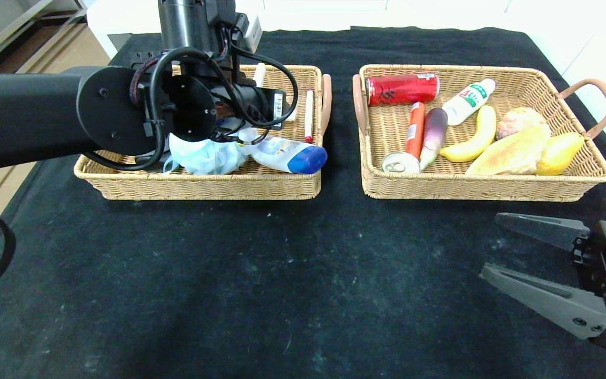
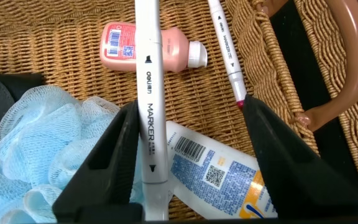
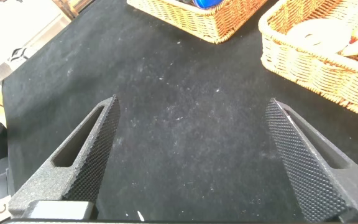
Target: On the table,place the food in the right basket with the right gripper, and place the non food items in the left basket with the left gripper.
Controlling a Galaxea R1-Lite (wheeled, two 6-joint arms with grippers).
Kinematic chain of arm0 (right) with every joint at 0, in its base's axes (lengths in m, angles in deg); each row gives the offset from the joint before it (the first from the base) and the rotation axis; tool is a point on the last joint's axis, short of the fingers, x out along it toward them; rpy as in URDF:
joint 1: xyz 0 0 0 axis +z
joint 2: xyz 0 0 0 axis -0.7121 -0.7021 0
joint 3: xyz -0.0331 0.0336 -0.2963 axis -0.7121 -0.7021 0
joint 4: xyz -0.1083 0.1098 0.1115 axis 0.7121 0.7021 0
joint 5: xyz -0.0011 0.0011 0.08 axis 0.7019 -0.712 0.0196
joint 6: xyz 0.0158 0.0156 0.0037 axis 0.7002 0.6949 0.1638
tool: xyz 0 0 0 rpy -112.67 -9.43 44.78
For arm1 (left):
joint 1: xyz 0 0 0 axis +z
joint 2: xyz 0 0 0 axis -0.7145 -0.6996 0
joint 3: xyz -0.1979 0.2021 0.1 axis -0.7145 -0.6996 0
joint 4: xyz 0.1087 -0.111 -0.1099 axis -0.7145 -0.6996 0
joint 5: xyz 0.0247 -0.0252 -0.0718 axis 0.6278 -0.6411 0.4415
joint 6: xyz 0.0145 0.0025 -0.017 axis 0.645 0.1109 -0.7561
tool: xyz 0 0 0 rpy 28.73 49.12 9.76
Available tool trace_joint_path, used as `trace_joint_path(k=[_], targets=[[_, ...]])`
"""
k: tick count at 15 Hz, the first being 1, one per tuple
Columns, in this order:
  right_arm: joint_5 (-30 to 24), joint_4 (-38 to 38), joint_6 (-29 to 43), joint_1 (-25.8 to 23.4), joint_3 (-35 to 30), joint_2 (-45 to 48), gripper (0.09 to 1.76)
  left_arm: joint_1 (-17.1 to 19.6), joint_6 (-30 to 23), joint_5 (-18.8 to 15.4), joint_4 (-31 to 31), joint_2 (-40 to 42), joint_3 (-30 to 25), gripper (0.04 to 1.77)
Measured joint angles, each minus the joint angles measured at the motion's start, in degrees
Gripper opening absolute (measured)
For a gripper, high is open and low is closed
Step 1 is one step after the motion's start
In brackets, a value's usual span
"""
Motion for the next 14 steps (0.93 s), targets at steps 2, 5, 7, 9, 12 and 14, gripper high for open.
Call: trace_joint_path(k=[2, 5, 7, 9, 12, 14], targets=[[-0.01, 0.01, 0.00, 0.00, 0.00, 0.00, 1.71, -0.02, 0.00, 0.11, -0.13, 0.11, -0.06, 1.32], [-0.01, 0.01, -0.02, -0.02, 0.00, 0.00, 1.71, -0.09, 0.00, 0.26, -0.46, 0.33, -0.06, 1.44], [-0.01, 0.01, 0.00, -0.02, 0.00, 0.00, 1.71, -0.09, -0.02, 0.33, -0.52, 0.44, -0.06, 1.50], [-0.01, 0.04, 0.00, -0.02, 0.00, 0.07, 1.71, -0.11, 0.00, 0.34, -0.55, 0.50, -0.06, 1.55], [-0.04, 0.01, 0.00, -0.02, 0.00, 0.10, 1.71, -0.17, -0.02, 0.39, -0.57, 0.52, -0.06, 1.60], [-0.01, 0.01, -0.02, -0.02, 0.00, 0.11, 1.71, -0.22, 0.00, 0.44, -0.62, 0.69, -0.17, 1.63]])
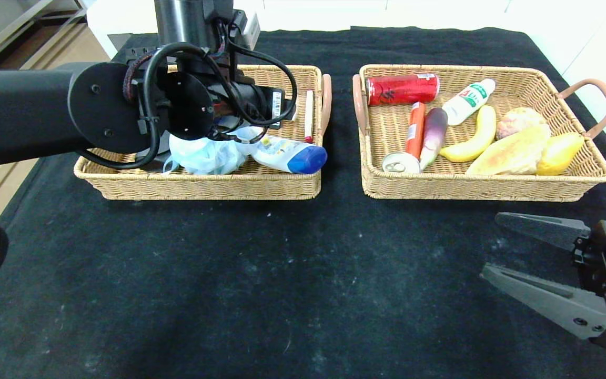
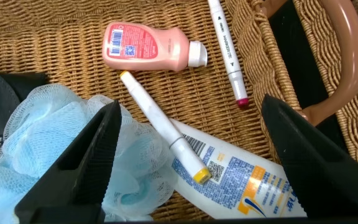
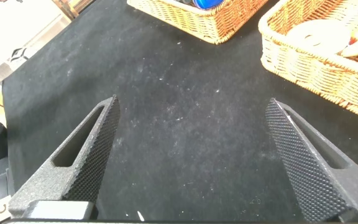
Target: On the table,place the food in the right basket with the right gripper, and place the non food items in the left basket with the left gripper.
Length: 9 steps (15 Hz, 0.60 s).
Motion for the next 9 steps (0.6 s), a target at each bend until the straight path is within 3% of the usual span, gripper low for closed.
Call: trace_joint_path(k=[4, 9], targets=[[0.00, 0.00, 0.02, 0.02, -0.07, 0.00, 1.71, -0.13, 0.00, -0.02, -0.04, 2.01, -2.18, 1.66], [0.00, 0.00, 0.00, 0.05, -0.10, -0.01, 1.71, -1.57, -0.29, -0.05, 0.11, 8.81, -10.45, 1.69]])
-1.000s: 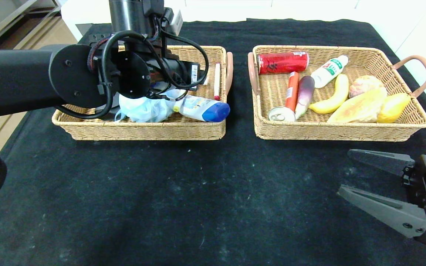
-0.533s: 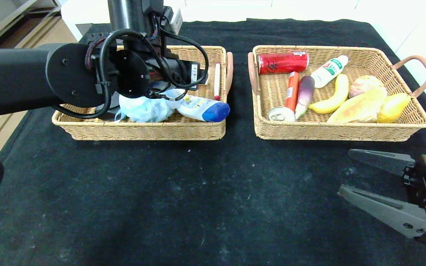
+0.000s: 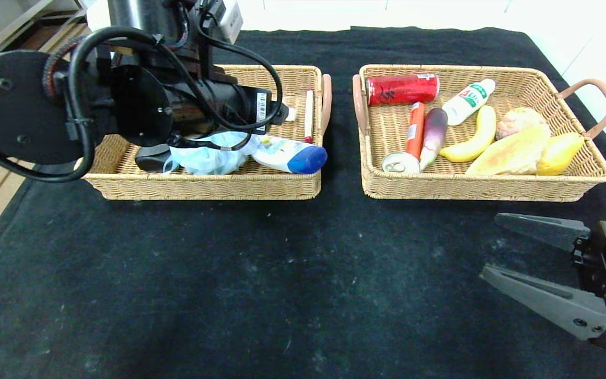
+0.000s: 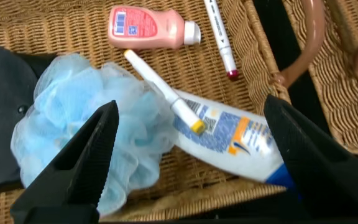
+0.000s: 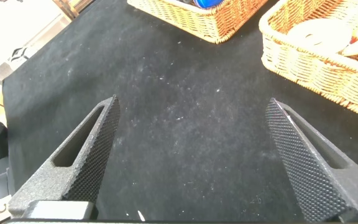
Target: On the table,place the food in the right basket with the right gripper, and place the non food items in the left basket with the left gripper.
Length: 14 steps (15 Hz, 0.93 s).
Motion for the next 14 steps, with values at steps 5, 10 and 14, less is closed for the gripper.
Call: trace_joint_path(k=[5, 10, 14], targets=[[0.21, 0.00, 0.05, -0.02, 0.07, 0.00, 1.71, -2.90, -0.39, 0.05, 0.18, 9.55, -11.33, 1.70], [0.28, 0.11, -0.41, -0.63, 0.29, 0.11, 1.71, -4.06, -0.67, -0.57, 0.68, 20.24, -24.33, 1.70], [2.38, 5.25, -0.52, -1.43, 0.82, 3.10, 1.71, -4.58, -0.61, -1.35, 0.29, 30.27, -31.89, 1.71]])
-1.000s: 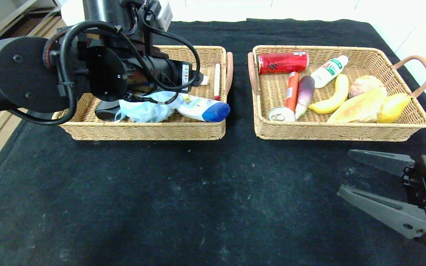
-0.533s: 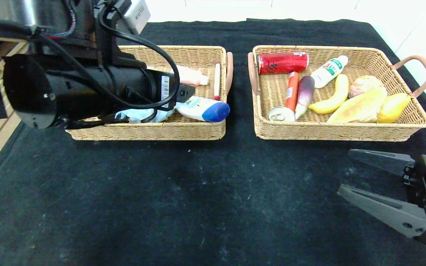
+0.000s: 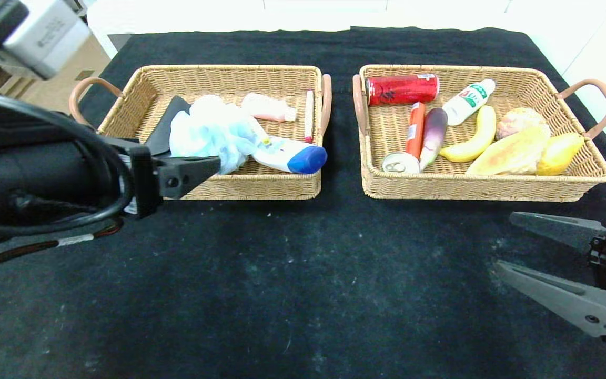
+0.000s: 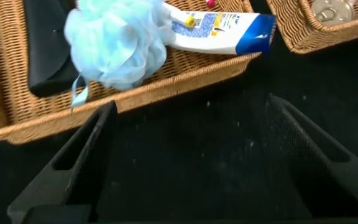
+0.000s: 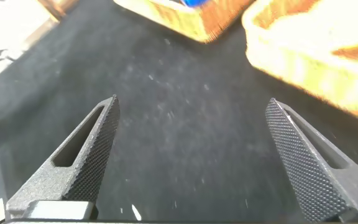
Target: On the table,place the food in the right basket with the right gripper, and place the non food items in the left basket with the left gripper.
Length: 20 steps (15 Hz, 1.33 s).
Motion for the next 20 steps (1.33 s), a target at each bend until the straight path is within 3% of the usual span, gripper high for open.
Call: trace_joint_path(k=[6, 12, 16, 18, 20], targets=[[7.33, 23.87, -0.06, -1.19, 4.22, 11.63, 1.71, 2.73, 0.68, -0.13, -9.25, 14.40, -8.33, 1.71], [24.09, 56.55, -3.29, -1.74, 16.90, 28.96, 1.71, 11.08, 5.32, -2.62, -14.93, 28.04, -10.20, 1.71], [25.99, 62.15, -6.14, -13.87, 20.04, 35.45, 1.71, 15.38, 7.22, -4.08, -18.80, 34.27, -8.80, 1.72], [26.05, 65.77, -6.22, -16.93, 19.49, 39.34, 1.71, 18.26, 7.67, -5.79, -19.13, 36.45, -8.57, 1.72], [26.05, 67.41, -6.14, -18.01, 16.93, 43.28, 1.71, 22.49, 8.35, -11.33, -22.21, 39.03, -8.00, 1.72]])
